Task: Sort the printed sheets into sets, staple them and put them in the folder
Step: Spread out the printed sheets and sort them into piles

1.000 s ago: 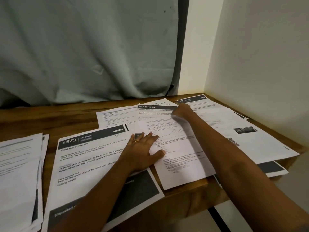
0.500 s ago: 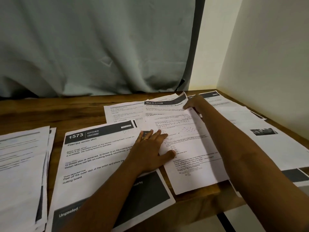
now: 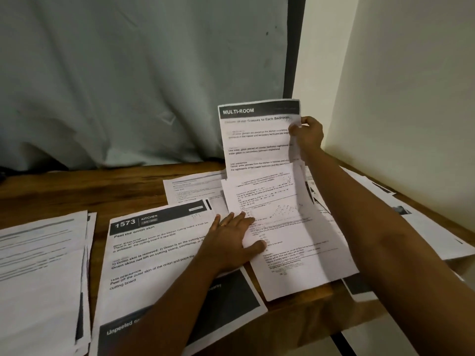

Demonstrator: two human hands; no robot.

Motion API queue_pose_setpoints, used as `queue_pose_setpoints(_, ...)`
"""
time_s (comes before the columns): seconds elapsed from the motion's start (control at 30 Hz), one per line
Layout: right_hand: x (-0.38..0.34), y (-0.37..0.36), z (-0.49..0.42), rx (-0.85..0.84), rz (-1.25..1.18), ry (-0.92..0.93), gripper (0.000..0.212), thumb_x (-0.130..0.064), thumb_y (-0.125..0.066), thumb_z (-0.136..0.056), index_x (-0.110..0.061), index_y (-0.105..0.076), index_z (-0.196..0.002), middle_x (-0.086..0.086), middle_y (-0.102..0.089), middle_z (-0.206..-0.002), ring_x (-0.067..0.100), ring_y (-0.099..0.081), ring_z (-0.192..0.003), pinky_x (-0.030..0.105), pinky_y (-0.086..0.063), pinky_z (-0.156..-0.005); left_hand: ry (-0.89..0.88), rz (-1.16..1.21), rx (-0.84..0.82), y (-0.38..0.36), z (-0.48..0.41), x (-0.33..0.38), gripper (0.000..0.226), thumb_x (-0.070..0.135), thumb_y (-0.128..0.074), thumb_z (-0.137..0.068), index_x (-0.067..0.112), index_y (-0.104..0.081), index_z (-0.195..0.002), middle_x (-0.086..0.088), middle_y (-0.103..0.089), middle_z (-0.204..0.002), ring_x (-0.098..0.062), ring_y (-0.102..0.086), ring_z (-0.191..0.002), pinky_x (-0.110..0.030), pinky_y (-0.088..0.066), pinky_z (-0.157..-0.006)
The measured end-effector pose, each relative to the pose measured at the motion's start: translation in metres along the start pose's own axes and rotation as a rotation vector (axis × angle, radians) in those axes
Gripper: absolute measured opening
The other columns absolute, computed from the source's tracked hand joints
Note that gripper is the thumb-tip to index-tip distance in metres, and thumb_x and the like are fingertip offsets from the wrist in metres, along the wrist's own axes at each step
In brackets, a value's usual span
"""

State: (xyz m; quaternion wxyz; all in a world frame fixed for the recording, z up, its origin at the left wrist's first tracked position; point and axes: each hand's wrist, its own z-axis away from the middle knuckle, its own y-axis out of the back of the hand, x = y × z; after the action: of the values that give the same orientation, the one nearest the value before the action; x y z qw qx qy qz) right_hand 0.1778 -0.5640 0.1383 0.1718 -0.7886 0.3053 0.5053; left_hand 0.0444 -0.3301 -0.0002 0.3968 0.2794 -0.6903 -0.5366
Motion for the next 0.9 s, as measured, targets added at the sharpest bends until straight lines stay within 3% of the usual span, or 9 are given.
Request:
queue_pose_setpoints(0.07,-0.017,0.004,0.0,0.078,-0.081,0.049,0.011,-0.008,-0.062,-0.089,-0.012,-0.06,-0.099,0.0,-0.061,-0.097,0.011,-0.057,-0.078,0.002,-0.04,-0.049,0.006,0.018,-0.004,0.001,0.001,0.001,0.072,0.067,-0.035,-0.091,0.032,-0.016,-0.152,0.005,-0.01,-0.161,-0.016,-0.004,-0.148,-0.042,0.005,-0.12)
queue_pose_setpoints(0.3,-0.072,0.024,0.004,0.362,-0.299,0.124,0.007,-0.018,-0.06,-0.091,-0.016,-0.053,-0.091,0.004,-0.065,-0.095,0.018,-0.065,-0.084,0.023,-0.056,-0.07,0.003,0.044,0.033,0.003,0.003,0.001,0.072,0.067,-0.035,-0.091,0.029,-0.021,-0.151,0.001,-0.012,-0.161,-0.019,-0.007,-0.148,-0.044,0.005,-0.12)
queue_pose_setpoints(0.4,-0.081,0.03,0.008,0.4,-0.276,0.124,0.008,-0.014,-0.059,-0.091,-0.015,-0.052,-0.09,0.002,-0.061,-0.093,0.016,-0.062,-0.084,0.02,-0.051,-0.07,0.036,0.205,0.234,0.008,0.008,0.003,0.06,0.054,-0.041,-0.095,0.026,-0.03,-0.147,0.0,-0.024,-0.158,-0.021,-0.018,-0.146,-0.048,-0.009,-0.12)
queue_pose_setpoints(0.5,-0.084,0.033,0.016,0.367,-0.241,0.059,0.008,-0.012,-0.059,-0.091,-0.012,-0.054,-0.098,0.001,-0.058,-0.099,0.015,-0.06,-0.088,0.017,-0.05,-0.069,0.217,0.558,0.639,0.028,0.017,0.001,0.042,0.034,-0.049,-0.097,0.022,-0.042,-0.137,-0.003,-0.043,-0.144,-0.024,-0.044,-0.13,-0.043,-0.042,-0.104)
queue_pose_setpoints(0.57,-0.084,0.035,0.022,0.333,-0.271,-0.021,0.012,-0.011,-0.06,-0.091,-0.012,-0.056,-0.102,0.002,-0.059,-0.101,0.014,-0.061,-0.085,0.015,-0.051,-0.065,0.397,0.765,0.796,0.054,0.025,-0.014,0.034,0.028,-0.046,-0.099,0.017,-0.046,-0.131,-0.006,-0.049,-0.136,-0.023,-0.051,-0.119,-0.034,-0.046,-0.094)
queue_pose_setpoints(0.63,-0.087,0.035,0.032,0.309,-0.399,-0.099,0.013,-0.009,-0.061,-0.089,-0.014,-0.053,-0.098,0.003,-0.062,-0.101,0.015,-0.065,-0.082,0.021,-0.057,-0.066,0.538,0.87,0.817,0.082,0.038,-0.038,0.03,0.03,-0.041,-0.101,0.014,-0.049,-0.124,-0.008,-0.055,-0.124,-0.021,-0.055,-0.105,-0.033,-0.047,-0.084)
queue_pose_setpoints(0.73,-0.089,0.031,0.043,0.303,-0.561,-0.15,0.012,-0.01,-0.061,-0.089,-0.013,-0.055,-0.099,0.002,-0.063,-0.093,0.014,-0.066,-0.074,0.021,-0.055,-0.057,0.57,0.857,0.794,0.105,0.068,-0.067,0.029,0.035,-0.034,-0.103,0.019,-0.049,-0.121,-0.001,-0.054,-0.099,-0.014,-0.051,-0.081,-0.028,-0.042,-0.073)
queue_pose_setpoints(0.8,-0.088,0.025,0.046,0.287,-0.582,-0.168,0.013,-0.009,-0.061,-0.088,-0.009,-0.057,-0.1,0.002,-0.064,-0.091,0.013,-0.065,-0.072,0.021,-0.054,-0.055,0.579,0.848,0.802,0.111,0.086,-0.079,0.037,0.038,-0.033,-0.103,0.018,-0.047,-0.131,0.003,-0.051,-0.1,-0.016,-0.05,-0.086,-0.032,-0.041,-0.079)
queue_pose_setpoints(0.9,-0.08,0.01,0.054,0.19,-0.458,-0.24,0.021,-0.007,-0.063,-0.083,-0.003,-0.062,-0.104,0.005,-0.065,-0.094,0.02,-0.067,-0.081,0.034,-0.059,-0.074,0.576,0.848,0.815,0.112,0.103,-0.092,0.045,0.039,-0.032,-0.103,0.014,-0.043,-0.138,-0.002,-0.05,-0.115,-0.016,-0.045,-0.098,-0.033,-0.036,-0.085)
